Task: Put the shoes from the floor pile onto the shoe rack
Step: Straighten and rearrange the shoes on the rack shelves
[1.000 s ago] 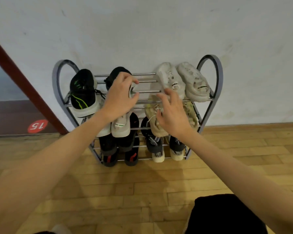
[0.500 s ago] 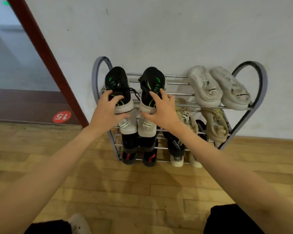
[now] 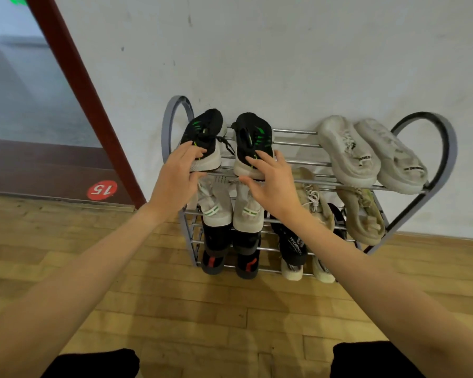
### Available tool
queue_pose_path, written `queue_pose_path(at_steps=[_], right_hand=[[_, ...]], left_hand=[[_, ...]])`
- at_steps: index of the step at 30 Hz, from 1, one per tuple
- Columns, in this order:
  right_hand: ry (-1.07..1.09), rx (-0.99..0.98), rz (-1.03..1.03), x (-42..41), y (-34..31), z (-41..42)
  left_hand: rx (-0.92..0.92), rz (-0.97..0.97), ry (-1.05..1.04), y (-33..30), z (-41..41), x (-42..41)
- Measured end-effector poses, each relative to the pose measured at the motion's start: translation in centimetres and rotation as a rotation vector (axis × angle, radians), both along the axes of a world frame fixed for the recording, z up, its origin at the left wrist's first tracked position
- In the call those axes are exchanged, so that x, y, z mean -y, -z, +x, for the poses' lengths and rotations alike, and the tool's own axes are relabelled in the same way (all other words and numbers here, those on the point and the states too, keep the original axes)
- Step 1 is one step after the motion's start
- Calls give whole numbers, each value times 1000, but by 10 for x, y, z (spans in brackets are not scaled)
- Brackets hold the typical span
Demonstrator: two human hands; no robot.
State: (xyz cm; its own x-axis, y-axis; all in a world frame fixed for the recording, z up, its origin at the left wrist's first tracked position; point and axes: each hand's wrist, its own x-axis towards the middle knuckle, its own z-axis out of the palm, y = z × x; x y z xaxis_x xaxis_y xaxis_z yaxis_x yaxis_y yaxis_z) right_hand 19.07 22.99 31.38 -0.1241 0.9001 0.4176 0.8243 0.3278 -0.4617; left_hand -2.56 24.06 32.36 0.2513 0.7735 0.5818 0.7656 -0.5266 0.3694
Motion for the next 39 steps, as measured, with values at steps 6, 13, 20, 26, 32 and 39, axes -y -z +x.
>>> queue_pose_path(at_steps=[6, 13, 20, 26, 32, 39], right_hand=[[22, 3, 37, -10, 0, -20], [49, 24, 74, -15, 4, -37], [49, 29, 50, -13, 11, -36], [-57, 25, 73, -2, 18, -21], [-66, 10, 303, 32, 61, 4], [-14, 269, -96, 35, 101, 6]], left_hand=[[-76, -10, 31, 4, -7, -15], [-54, -34, 8, 12, -13, -16], [-24, -48, 4, 14, -15, -11], [-61, -51, 1, 15, -17, 1], [21, 151, -91, 49, -11, 34], [-53, -373, -175, 109, 1, 28]])
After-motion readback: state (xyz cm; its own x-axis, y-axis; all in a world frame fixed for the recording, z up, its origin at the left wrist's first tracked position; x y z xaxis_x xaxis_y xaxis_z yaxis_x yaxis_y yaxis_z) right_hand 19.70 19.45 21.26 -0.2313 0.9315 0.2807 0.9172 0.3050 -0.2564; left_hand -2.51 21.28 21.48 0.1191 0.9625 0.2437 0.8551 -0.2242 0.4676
